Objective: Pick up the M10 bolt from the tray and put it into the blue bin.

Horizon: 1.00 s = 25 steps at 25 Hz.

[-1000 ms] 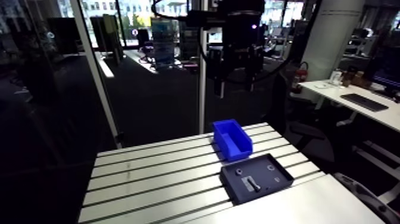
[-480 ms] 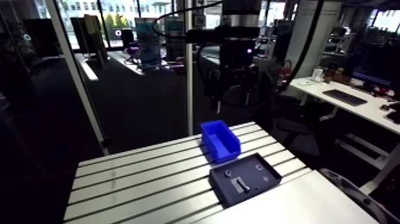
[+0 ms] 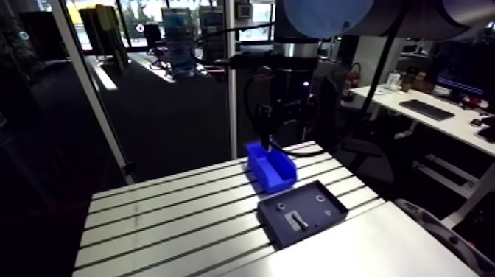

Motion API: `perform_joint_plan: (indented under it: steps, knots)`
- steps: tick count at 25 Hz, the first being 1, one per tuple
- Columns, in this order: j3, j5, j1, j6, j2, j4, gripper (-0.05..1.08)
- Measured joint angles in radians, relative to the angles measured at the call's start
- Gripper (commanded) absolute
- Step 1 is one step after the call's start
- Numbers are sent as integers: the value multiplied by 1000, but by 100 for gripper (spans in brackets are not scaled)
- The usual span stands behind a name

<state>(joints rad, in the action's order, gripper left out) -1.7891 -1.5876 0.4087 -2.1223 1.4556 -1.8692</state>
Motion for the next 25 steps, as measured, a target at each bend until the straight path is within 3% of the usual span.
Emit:
perform_joint_plan:
  steps: [25]
  knots:
    - [-186, -3, 58, -115, -30, -203, 1]
